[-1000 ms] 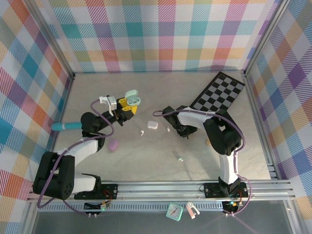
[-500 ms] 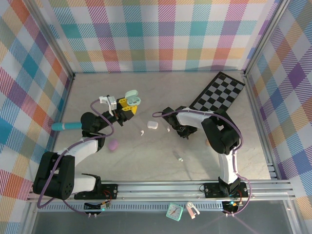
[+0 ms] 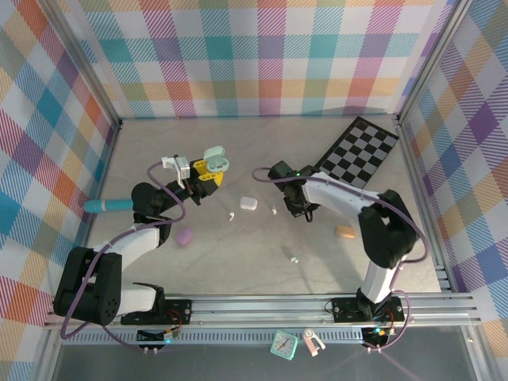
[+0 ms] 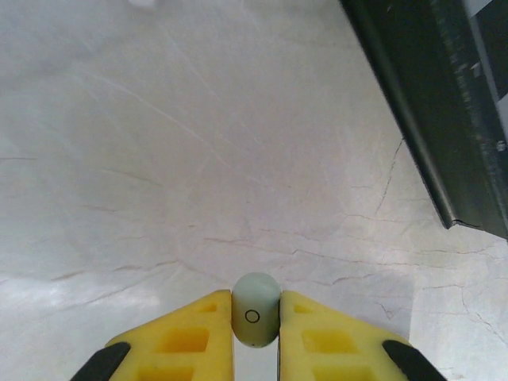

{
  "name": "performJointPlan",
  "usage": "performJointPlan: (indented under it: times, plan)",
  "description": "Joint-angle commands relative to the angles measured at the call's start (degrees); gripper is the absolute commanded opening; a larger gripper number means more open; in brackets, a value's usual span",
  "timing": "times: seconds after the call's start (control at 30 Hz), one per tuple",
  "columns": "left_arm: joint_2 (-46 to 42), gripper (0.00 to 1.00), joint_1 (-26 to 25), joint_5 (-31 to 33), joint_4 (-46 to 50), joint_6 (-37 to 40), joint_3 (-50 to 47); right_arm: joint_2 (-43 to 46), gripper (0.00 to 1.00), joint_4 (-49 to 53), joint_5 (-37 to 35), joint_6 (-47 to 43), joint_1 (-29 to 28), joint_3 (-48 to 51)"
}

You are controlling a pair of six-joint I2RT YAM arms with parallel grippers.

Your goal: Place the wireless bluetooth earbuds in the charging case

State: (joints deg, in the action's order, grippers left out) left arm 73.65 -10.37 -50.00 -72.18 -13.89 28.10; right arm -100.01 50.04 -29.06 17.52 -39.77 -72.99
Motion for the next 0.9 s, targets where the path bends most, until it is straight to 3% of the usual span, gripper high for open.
performJointPlan:
  times: [0.0, 0.4, 0.87]
  plan:
    - [-0.2, 0.33, -0.5, -0.6, -1.4, 1.8, 0.9, 5.3, 0.18, 0.5, 8.1, 1.1, 0.3, -0.5]
    - [-2.1, 0.33, -7.7, 0.0, 17.5, 16.2, 4.3, 17.9, 0.17, -3.6, 32.2, 2.6, 3.0, -4.2]
    - [6.7, 0.33, -13.8, -2.5, 4.3, 9.7, 7.4, 24.4, 0.19, -14.0, 55.3, 3.7, 4.3, -6.9]
